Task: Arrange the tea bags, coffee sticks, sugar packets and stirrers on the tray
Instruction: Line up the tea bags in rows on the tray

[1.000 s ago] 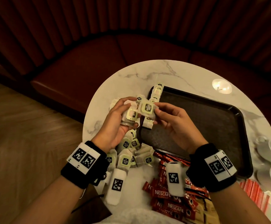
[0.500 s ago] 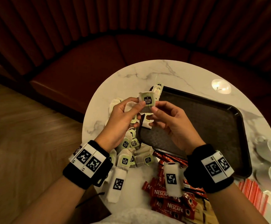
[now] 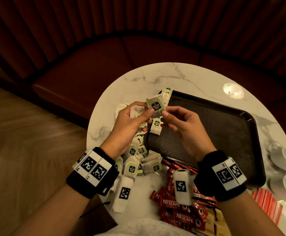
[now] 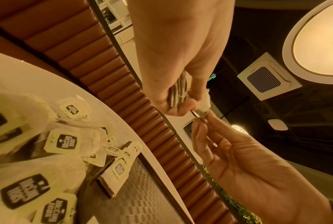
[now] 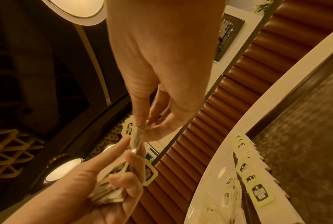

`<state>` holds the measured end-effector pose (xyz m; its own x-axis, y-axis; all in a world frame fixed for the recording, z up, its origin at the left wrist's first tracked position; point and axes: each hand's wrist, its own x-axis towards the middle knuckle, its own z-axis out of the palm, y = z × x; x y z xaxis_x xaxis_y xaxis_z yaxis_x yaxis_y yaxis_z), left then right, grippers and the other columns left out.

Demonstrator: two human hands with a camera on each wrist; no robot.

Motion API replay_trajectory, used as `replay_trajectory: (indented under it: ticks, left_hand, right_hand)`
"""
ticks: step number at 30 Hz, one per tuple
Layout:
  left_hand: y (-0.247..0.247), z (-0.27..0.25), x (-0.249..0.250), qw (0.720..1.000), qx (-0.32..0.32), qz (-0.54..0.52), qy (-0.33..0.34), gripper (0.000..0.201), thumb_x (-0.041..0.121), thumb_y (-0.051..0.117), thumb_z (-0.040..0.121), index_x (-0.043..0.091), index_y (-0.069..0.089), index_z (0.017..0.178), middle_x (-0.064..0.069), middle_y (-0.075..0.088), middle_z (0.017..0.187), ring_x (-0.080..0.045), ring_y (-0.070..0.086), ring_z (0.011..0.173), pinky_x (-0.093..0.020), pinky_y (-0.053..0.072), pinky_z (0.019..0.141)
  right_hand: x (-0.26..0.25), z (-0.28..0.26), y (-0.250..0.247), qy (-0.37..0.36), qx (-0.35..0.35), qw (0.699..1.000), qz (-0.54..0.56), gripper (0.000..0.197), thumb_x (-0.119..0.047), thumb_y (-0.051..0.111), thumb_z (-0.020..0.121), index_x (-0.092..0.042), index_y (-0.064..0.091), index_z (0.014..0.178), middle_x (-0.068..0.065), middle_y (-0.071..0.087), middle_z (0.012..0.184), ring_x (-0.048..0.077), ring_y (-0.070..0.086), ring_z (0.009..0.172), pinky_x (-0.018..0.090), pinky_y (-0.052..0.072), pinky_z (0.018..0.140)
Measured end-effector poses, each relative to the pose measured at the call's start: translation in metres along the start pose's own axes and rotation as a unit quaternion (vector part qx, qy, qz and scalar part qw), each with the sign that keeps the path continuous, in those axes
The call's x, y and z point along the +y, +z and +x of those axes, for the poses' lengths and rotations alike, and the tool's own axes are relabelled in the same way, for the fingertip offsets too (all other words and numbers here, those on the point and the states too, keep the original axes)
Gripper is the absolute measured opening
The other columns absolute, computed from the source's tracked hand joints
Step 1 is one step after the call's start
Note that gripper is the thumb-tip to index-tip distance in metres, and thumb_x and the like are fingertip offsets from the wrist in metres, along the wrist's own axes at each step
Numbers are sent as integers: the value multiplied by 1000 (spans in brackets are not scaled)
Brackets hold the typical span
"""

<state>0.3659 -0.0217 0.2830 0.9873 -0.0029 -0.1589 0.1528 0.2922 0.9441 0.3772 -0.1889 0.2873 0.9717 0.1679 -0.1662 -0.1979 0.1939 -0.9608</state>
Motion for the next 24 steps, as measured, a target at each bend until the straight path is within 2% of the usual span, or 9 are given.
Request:
replay_trajectory:
  ticks: [5,8,12,14,19,21,24]
  left_hand:
    - [-1,-1,0,1000,-6,-2,16,20,8,68,85,16,67,103,-3,72,95,-8,64,76,-21,47,56]
    - [-1,-1,0,1000,-10,-15,13,28,5,66,86,12,64,113,-4,71,99,-10,65,79,-20,47,58]
    - [-7,-2,0,998,3,-58,-25,20,9,54,96,13,63,114,-7,69,101,-13,67,77,-20,49,59]
    - [-12,-2,-1,998,6,-56,-41,21,12,46,100,12,63,113,-5,69,98,-16,66,75,-20,49,58]
    - [-13,-5,-6,999,3,-10,-52,24,14,42,103,13,63,112,-6,70,96,-16,66,72,-22,49,59]
    - [-12,-5,-7,998,1,1,-56,24,14,42,103,13,63,114,-8,69,98,-16,66,72,-23,49,60]
    - [-13,-4,-8,998,-1,7,-60,25,15,41,103,12,62,117,-8,69,99,-16,67,73,-23,49,61]
  right_hand:
    - [3,1,-3,9,1,999,-35,15,-6,67,88,-5,68,103,11,73,102,19,69,92,23,56,77]
    - [7,3,-4,23,27,999,-16,15,-6,66,88,-2,69,102,12,73,99,17,69,89,20,55,73]
    - [22,9,-15,65,79,994,-34,10,-5,66,90,-7,71,98,5,74,91,8,68,77,16,53,65]
    - [35,14,-23,104,95,988,-65,8,-3,66,90,-9,69,95,5,73,91,10,65,74,17,53,63]
    - [76,28,-34,205,99,956,-187,4,-3,68,89,-4,68,93,18,70,96,17,64,77,26,56,72]
    - [87,32,-34,217,93,947,-217,3,-4,70,88,-3,69,91,22,71,97,21,66,77,31,58,77]
    - [94,37,-31,223,88,941,-238,9,-5,72,86,0,69,93,21,73,95,23,69,79,37,59,84]
